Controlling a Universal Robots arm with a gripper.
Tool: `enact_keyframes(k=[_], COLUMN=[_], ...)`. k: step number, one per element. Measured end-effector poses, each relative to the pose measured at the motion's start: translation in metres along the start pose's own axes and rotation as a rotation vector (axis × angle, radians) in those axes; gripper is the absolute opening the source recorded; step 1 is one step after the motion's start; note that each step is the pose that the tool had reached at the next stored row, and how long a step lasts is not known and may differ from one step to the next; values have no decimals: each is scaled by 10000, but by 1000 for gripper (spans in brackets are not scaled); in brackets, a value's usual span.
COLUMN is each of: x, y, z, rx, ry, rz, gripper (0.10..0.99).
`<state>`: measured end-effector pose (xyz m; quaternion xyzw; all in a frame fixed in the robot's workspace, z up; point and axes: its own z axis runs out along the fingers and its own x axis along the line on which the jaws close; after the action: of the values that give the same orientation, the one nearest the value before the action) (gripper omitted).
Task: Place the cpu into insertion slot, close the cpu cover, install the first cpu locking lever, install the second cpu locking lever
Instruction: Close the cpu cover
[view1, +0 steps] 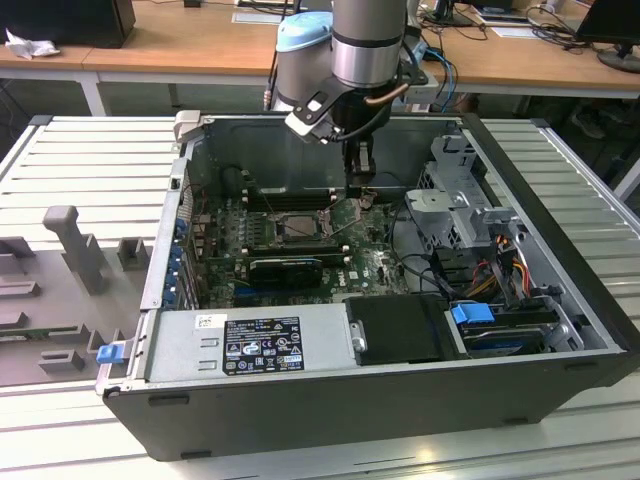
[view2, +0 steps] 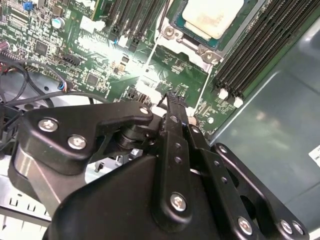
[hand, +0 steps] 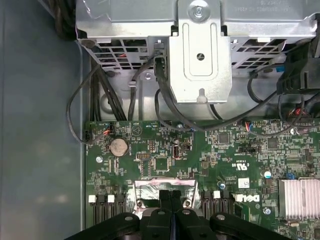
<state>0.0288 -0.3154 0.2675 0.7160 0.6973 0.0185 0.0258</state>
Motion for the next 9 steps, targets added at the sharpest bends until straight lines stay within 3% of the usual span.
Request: enact_keyframes(k=[9], x=[4], y=[149], z=[22], rx=[3], ry=[-8], rz=[1], gripper=[106])
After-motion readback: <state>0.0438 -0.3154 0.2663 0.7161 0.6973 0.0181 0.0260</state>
